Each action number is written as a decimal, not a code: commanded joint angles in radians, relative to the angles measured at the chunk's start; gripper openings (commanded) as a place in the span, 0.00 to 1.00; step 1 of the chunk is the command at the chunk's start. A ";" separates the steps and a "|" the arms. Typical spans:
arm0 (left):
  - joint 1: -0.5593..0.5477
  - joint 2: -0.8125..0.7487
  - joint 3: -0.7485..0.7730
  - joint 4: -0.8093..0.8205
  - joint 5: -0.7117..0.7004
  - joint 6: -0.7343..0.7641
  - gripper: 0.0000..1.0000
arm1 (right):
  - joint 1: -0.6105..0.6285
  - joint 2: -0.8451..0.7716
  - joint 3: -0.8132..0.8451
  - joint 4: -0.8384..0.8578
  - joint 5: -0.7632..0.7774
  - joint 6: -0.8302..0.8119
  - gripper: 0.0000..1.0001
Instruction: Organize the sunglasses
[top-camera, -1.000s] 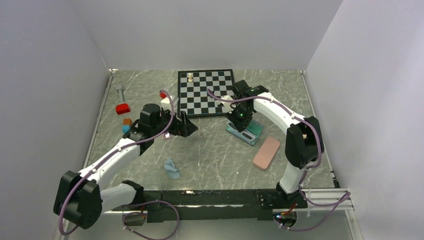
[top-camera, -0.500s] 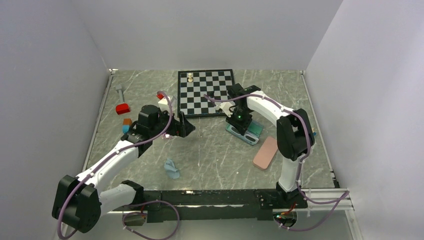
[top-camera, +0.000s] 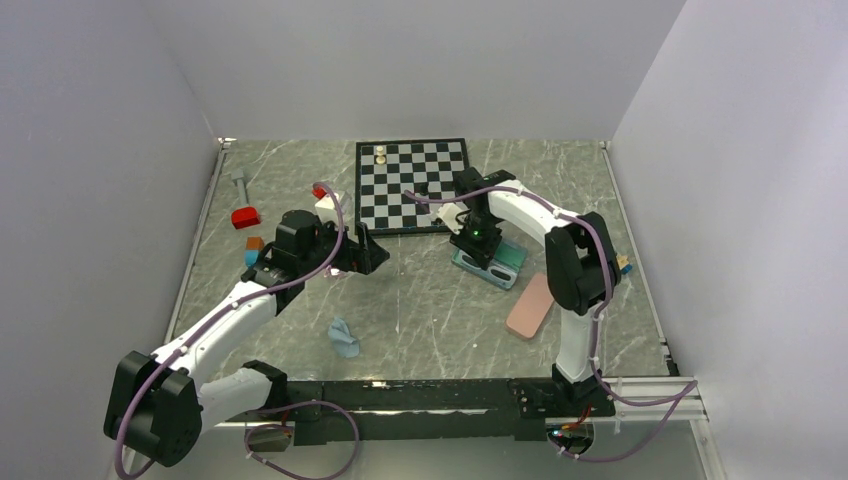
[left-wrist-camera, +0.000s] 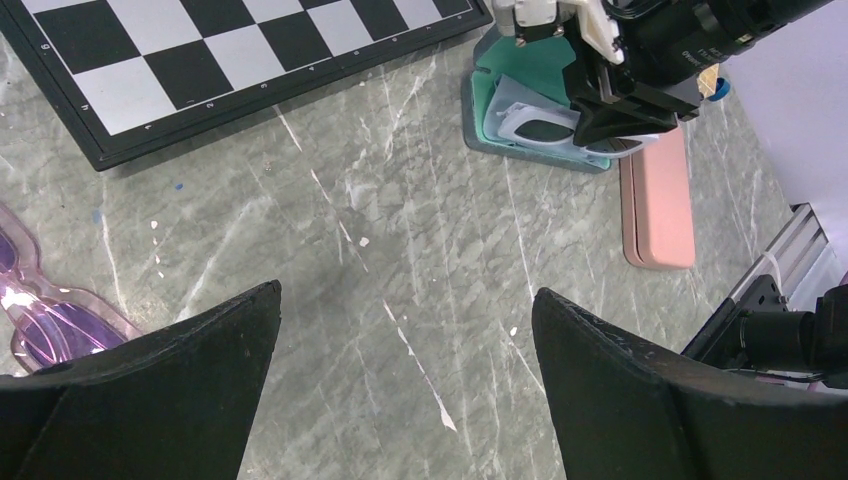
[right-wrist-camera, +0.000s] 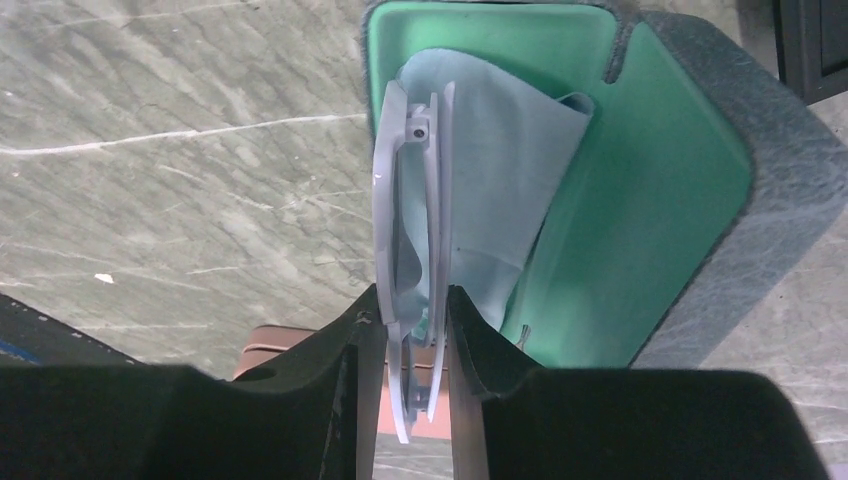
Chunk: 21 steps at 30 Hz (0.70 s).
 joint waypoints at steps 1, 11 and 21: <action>0.007 -0.005 0.003 0.025 0.017 0.005 0.99 | -0.003 0.026 0.036 0.009 0.049 -0.023 0.16; 0.008 0.005 0.003 0.036 0.045 0.000 0.99 | -0.003 0.040 0.005 0.062 0.030 -0.022 0.20; 0.008 0.007 0.003 0.042 0.057 -0.002 0.99 | -0.025 0.054 -0.002 0.101 0.001 -0.029 0.20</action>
